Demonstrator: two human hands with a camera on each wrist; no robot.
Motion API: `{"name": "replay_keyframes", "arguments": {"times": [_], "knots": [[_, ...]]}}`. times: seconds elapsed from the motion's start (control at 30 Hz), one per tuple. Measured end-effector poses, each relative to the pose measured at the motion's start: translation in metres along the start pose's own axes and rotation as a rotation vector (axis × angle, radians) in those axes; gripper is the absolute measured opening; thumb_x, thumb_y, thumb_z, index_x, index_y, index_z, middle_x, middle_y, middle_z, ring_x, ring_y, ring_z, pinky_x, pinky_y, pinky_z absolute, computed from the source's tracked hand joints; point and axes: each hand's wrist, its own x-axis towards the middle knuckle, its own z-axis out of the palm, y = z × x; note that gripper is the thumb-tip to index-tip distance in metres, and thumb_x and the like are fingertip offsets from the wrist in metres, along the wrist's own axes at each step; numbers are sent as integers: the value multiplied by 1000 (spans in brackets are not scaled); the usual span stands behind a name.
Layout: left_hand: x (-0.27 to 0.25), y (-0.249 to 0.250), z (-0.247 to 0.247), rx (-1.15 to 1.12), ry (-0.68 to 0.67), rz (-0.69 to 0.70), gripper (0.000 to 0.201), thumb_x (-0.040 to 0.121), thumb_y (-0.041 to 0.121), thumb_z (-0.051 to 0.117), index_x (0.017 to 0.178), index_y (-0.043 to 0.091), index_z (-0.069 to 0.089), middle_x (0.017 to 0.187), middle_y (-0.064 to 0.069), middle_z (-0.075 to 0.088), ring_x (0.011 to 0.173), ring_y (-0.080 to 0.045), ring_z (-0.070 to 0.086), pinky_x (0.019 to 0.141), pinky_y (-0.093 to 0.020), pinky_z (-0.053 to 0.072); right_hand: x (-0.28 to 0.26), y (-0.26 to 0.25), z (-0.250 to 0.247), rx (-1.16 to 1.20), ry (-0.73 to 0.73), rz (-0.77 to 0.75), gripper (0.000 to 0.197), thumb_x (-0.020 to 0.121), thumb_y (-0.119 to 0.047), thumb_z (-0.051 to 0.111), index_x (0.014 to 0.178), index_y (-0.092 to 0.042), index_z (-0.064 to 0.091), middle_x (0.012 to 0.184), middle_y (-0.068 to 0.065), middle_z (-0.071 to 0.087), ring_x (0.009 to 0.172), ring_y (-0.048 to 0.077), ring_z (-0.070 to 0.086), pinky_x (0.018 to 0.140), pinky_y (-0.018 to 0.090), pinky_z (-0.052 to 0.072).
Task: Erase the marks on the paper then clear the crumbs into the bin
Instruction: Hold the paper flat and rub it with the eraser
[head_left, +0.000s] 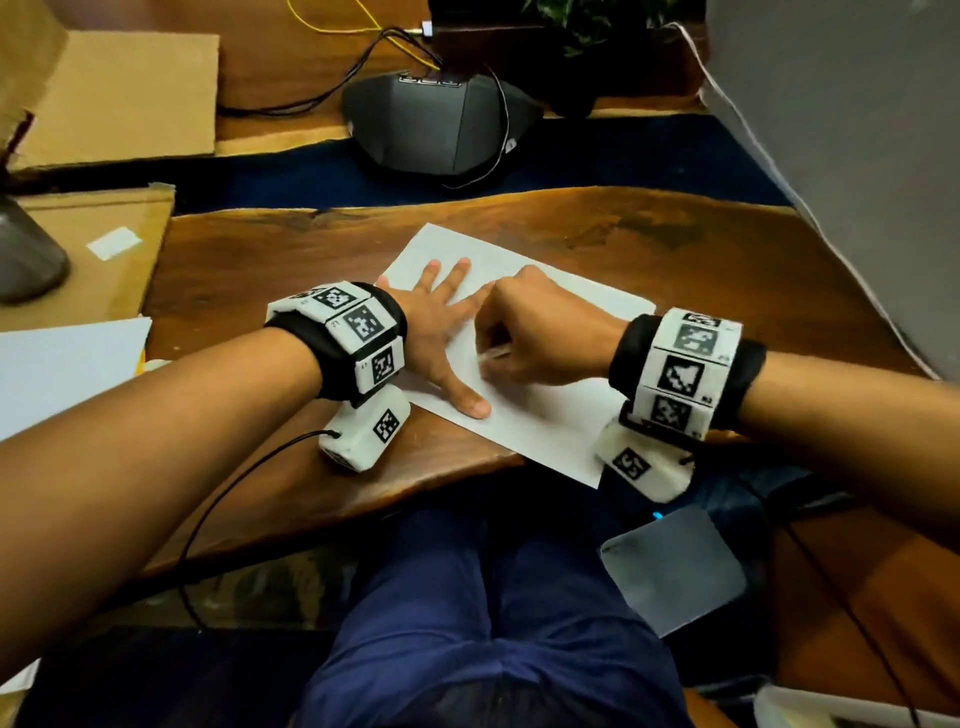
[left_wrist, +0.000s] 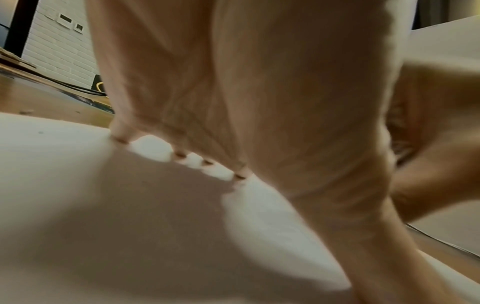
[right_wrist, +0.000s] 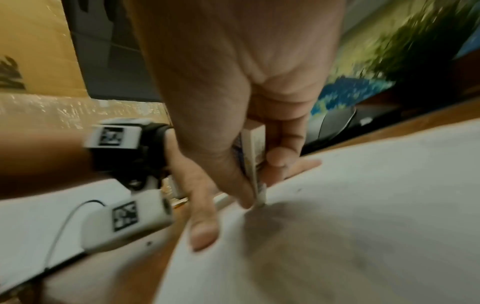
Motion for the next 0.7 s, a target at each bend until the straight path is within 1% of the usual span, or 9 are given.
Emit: {"name": "replay_keyframes", "arguments": {"times": [0.07, 0.17, 0.3, 0.37, 0.47, 0.53, 0.6, 0.63, 0.7], "knots": [[1, 0, 1, 0, -1, 0, 149, 36, 97, 58, 140, 47, -35, 150, 6, -46, 144, -27, -31, 111, -72, 1, 9, 14, -11, 0, 28, 76, 9, 77, -23, 79, 79, -14, 80, 73, -1, 74, 64, 13, 66, 61, 30, 57], [1, -1, 3, -8, 32, -1, 151, 27, 101, 54, 137, 51, -37, 152, 7, -43, 145, -27, -29, 111, -73, 1, 22, 38, -26, -13, 160, 179, 11, 77, -23, 80, 80, -12, 80, 74, 2, 74, 69, 20, 69, 62, 33, 57], [2, -1, 2, 12, 13, 6, 150, 30, 100, 54, 139, 48, -36, 150, 6, -46, 144, -28, -31, 111, -73, 3, 6, 5, -3, -27, 13, 2, 3, 76, -16, 76, 76, -13, 77, 70, 1, 70, 62, 17, 64, 57, 30, 54], [3, -2, 1, 15, 11, 6, 150, 30, 100, 54, 138, 48, -37, 150, 6, -46, 144, -28, -31, 110, -73, 2, 11, 14, -13, -23, 10, 49, 7, 77, -20, 78, 78, -14, 79, 73, 0, 73, 64, 16, 65, 61, 31, 56], [4, -2, 4, -13, 27, 8, 151, 26, 101, 54, 136, 51, -37, 151, 7, -44, 145, -27, -30, 110, -73, 0, 25, 40, -29, -9, 120, 185, 9, 78, -21, 80, 81, -13, 80, 76, 2, 75, 68, 16, 67, 65, 34, 59], [2, -4, 4, -8, 33, 14, 150, 25, 103, 51, 136, 52, -36, 151, 7, -44, 144, -27, -31, 110, -74, 0, 24, 24, -18, -66, 92, 104, 5, 77, -17, 77, 78, -12, 77, 71, 0, 70, 63, 17, 62, 58, 27, 53], [2, -4, 4, 2, 35, 30, 148, 29, 102, 52, 138, 51, -35, 150, 7, -45, 144, -27, -32, 109, -74, 0, 11, -4, -3, -37, -26, -7, 3, 75, -16, 74, 72, -15, 74, 64, -5, 64, 56, 11, 54, 54, 21, 45], [2, -4, 4, 3, 30, 29, 147, 32, 101, 54, 139, 50, -33, 150, 7, -46, 143, -27, -33, 109, -74, 0, 9, -5, -2, -13, -54, -18, 6, 75, -18, 76, 69, -17, 73, 61, -7, 63, 54, 6, 54, 53, 20, 44], [1, -3, 4, -5, 34, 16, 147, 34, 98, 57, 141, 50, -32, 151, 7, -44, 144, -26, -32, 110, -73, 0, 19, 14, -15, -19, 5, 80, 12, 77, -22, 78, 68, -16, 73, 62, -7, 66, 58, 8, 60, 53, 20, 44]]}}
